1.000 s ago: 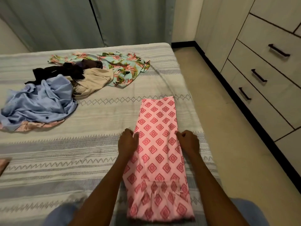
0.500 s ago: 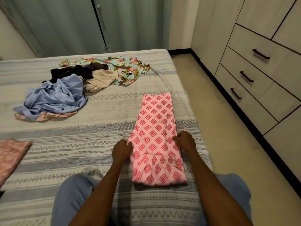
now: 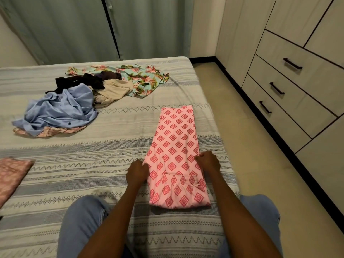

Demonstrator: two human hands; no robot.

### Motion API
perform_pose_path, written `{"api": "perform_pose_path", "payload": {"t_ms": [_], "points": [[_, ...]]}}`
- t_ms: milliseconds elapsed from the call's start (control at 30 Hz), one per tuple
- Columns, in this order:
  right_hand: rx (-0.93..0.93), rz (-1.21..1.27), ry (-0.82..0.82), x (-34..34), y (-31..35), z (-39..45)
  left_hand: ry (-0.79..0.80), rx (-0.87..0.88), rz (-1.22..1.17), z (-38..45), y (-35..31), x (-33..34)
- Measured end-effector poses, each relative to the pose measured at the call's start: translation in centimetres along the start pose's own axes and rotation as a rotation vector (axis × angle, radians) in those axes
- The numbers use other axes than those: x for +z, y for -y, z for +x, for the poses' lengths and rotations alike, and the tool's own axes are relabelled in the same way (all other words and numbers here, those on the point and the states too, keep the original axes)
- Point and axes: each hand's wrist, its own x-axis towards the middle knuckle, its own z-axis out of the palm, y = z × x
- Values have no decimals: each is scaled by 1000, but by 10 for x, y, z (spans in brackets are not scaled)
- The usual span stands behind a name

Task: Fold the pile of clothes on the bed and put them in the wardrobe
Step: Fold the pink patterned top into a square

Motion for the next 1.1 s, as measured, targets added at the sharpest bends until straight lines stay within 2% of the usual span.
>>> {"api": "perform_pose_path", "payload": {"t_ms": [233,367,500,633,767,900,1000,1100], "points": [[95,-35,87,-10,4,0,-10,-21,6,-3,-3,0],[130,147,165,-12,-9,20,-29,-21,-16,-4,-2,1],[164,236,134,-18,-22,22,-52,-41,-29,-5,-1,1],[168,78,73,-14,-21,18,-68,-41,-67,-7,-2,0],[28,-54,-72,-11,-9,-7,-57,-64,-92,-7,5,-4],[-268,-109,-177,4,8,-29,39,-146,-103,-10,18,-11],[-438,-180,13,23,23,-41,84,-146,-115,-12,21,-17],[-426,-351,299,34,32,-48,64,-133,-184,-15,19,-22]]}}
